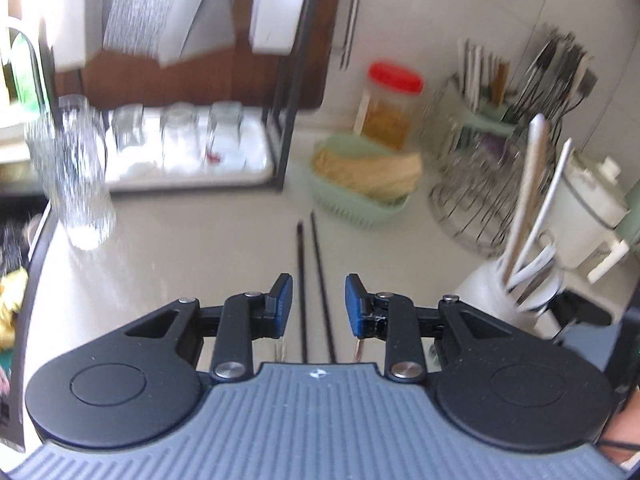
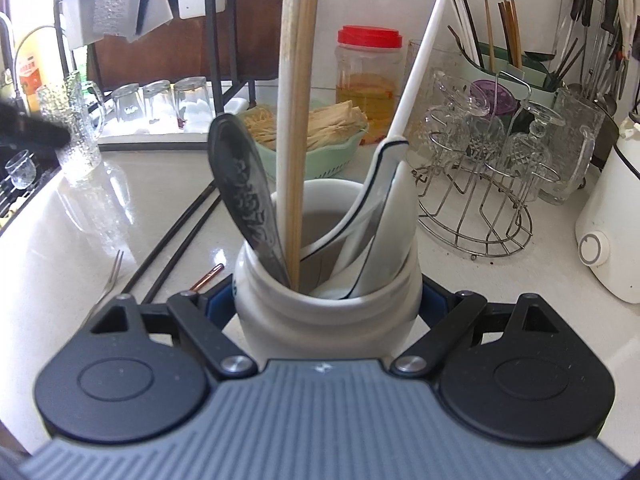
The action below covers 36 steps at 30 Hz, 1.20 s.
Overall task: Organize utensils
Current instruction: 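Move the left gripper back over the silver fork beside the black chopsticks, then close the left gripper on the silver fork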
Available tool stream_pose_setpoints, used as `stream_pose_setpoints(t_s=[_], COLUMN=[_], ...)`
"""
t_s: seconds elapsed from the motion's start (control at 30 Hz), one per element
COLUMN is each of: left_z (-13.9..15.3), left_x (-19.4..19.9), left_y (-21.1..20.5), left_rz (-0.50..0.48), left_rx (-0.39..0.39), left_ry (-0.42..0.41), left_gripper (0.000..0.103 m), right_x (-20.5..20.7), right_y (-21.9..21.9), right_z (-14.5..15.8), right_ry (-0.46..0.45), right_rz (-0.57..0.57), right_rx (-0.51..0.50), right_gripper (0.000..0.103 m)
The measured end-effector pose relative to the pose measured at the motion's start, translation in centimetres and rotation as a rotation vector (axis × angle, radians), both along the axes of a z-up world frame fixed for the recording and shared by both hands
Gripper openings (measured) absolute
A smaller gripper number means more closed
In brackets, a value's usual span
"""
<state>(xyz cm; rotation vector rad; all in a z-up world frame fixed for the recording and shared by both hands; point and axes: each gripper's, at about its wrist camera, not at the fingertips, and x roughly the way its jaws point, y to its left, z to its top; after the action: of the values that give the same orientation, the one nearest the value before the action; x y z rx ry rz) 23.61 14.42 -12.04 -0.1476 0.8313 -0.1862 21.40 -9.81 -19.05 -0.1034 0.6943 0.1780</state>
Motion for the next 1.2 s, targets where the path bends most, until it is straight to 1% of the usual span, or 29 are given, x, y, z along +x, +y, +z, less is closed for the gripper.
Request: stream_pose_setpoints(t_s=[0.1,0.23,0.33,0.43,0.6,0.77,0.83,0.93,1.1,1.2], left_z=[-2.1,-4.7,-6.4,-7.8,-9.2,-10.0,-10.1,-10.2,-10.2,-10.2], left_x=[0.3,0.8,1.4,1.9,2.3,2.5,2.8,3.3,4.0,4.0], left_y=[0.5,1.3,1.4,1.5,1.6,1.6,1.6,1.9,1.6,0.9], left_rz=[0.006,0.020,0.025,0.031,0.047,0.059,0.063,0.079,0.064,0.050], left_rx=[-0.002,-0.029,-0.008,-0.005,-0.012,-0.022,-0.009,-0.026,-0.028,-0.018], left_ry=[0.057,0.130,0.169,0.186,0.195,0.193,0.190,0.190,0.186,0.183], left_gripper=[0.033,0.033,0.033,0.033,0.033,0.032,0.032,0.032,0.031,0.026], right_x=[0.0,0.1,0.2,0.2,0.0,-0.1,-0.2,-0.3,-0.3,-0.2], right_y=[0.1,0.3,0.4,0.5,0.5,0.6,0.6,0.6,0.5,0.5], right_z=[0.1,0.2,0.3,0.4,0.4,0.4,0.5,0.4,0.4,0.5], right_ry=[0.005,0.019,0.039,0.047,0.053,0.056,0.056,0.052,0.053,0.055], right_rz=[-0.016,-0.039,-0.058,-0.064,-0.073,-0.080,-0.080,-0.077,-0.070,-0.070], right_rx=[-0.002,-0.006,-0.009,-0.012,-0.015,-0.015,-0.015,-0.014,-0.015,-0.014], right_gripper=[0.091,0.091,0.091,0.091,0.091,0.091,0.091,0.091,0.091,0.091])
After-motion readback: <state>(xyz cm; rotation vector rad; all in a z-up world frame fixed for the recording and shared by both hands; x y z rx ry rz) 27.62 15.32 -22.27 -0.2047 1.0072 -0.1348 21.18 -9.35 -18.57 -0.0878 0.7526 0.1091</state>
